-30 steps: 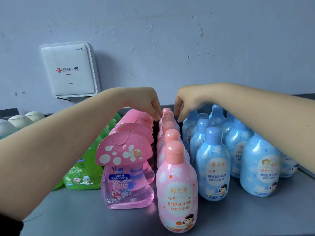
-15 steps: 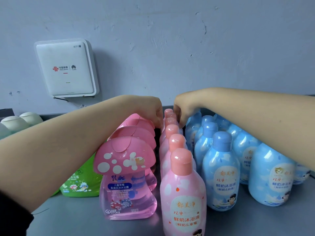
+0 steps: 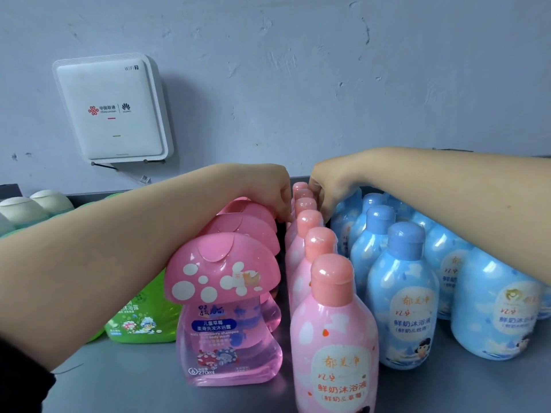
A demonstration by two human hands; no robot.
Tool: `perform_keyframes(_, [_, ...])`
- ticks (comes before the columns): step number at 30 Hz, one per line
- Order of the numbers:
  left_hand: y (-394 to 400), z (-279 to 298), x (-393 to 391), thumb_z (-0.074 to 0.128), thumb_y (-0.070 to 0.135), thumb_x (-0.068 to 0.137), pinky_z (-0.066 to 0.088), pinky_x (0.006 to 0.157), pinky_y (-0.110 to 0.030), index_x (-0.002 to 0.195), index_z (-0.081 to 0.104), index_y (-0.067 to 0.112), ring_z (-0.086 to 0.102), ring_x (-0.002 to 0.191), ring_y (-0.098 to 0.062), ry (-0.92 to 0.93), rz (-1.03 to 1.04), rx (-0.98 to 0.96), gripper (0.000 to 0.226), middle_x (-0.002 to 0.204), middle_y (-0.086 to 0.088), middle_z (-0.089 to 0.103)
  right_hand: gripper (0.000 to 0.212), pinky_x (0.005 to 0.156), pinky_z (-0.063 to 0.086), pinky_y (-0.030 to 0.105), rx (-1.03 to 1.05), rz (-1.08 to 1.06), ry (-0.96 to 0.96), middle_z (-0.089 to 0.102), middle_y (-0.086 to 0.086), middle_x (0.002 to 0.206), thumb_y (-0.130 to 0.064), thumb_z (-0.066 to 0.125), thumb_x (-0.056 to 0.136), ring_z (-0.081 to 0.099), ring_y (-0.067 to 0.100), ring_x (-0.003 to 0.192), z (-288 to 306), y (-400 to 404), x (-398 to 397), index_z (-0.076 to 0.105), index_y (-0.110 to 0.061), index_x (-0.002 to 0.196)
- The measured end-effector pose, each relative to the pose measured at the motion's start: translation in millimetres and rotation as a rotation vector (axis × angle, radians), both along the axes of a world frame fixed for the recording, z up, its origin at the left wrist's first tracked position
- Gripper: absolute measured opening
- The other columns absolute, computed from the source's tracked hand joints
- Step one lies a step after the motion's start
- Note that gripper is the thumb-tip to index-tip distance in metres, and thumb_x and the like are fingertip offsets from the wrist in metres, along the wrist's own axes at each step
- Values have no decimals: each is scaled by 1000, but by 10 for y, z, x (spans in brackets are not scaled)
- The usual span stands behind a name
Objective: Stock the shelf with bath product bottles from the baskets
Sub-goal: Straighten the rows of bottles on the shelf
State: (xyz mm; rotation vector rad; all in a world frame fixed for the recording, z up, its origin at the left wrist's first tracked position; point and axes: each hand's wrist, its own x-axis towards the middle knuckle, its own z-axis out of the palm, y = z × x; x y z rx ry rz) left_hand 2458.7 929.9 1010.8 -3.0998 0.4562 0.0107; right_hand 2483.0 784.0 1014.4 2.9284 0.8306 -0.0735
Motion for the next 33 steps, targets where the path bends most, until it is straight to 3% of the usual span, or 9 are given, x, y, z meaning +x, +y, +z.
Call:
perform_keyframes(7, [-7, 2, -30, 72, 22, 74, 32, 51, -23, 35, 54, 24, 33, 49, -11, -18, 0, -22, 42, 35, 12, 37, 38, 87, 50, 35, 2, 13, -2, 63, -4, 85, -35, 80, 68, 59, 19, 85, -5, -9, -7, 67, -13, 96])
perform_keyframes(17, [1, 17, -32, 72, 25, 76, 34, 47, -15, 51, 59, 27, 39, 42, -3, -14, -21, -31, 28, 37, 16, 43, 37, 80, 48, 31, 2, 20, -15, 63, -3, 85, -37, 79, 69, 57, 18, 83, -11, -5, -9, 66, -14, 95])
perform_keyframes(20, [27, 71, -39, 72, 26, 77, 42, 59, -20, 70, 72, 21, 48, 56, -6, -15, -30, -74, 9, 57, 12, 61, 35, 81, 49, 30, 8, 26, -8, 66, -5, 86, -35, 80, 69, 58, 17, 84, 30, -16, -16, 69, -16, 96])
perform_keyframes(23, [89, 157, 21, 75, 26, 76, 46, 73, -20, 92, 76, 18, 57, 74, -7, -94, -16, -152, 17, 81, 8, 70, 34, 85, 49, 30, 26, 17, -26, 69, -3, 93, -28, 81, 69, 60, 16, 89, 126, -37, -11, 71, -15, 99])
perform_keyframes(27, [138, 182, 152, 75, 23, 77, 47, 81, -25, 94, 75, 16, 59, 85, -12, -141, 9, -199, 18, 92, 3, 71, 37, 83, 49, 28, 23, 4, -60, 68, -2, 100, -26, 78, 73, 61, 17, 94, 175, -35, 62, 68, -13, 107])
perform_keyframes(31, [132, 120, 234, 73, 25, 78, 49, 82, -29, 90, 74, 21, 59, 81, -12, -62, 31, -147, 12, 93, 2, 72, 36, 82, 49, 30, 11, -20, -46, 68, 1, 107, -26, 76, 76, 58, 18, 91, 157, 30, 142, 67, -12, 108])
perform_keyframes(33, [111, 102, 248, 71, 24, 80, 49, 78, -27, 94, 74, 18, 58, 79, -13, -24, 32, -114, 16, 91, 2, 71, 36, 75, 48, 28, -21, -36, -44, 67, 2, 104, -26, 74, 78, 56, 18, 87, 141, 74, 185, 67, -11, 109])
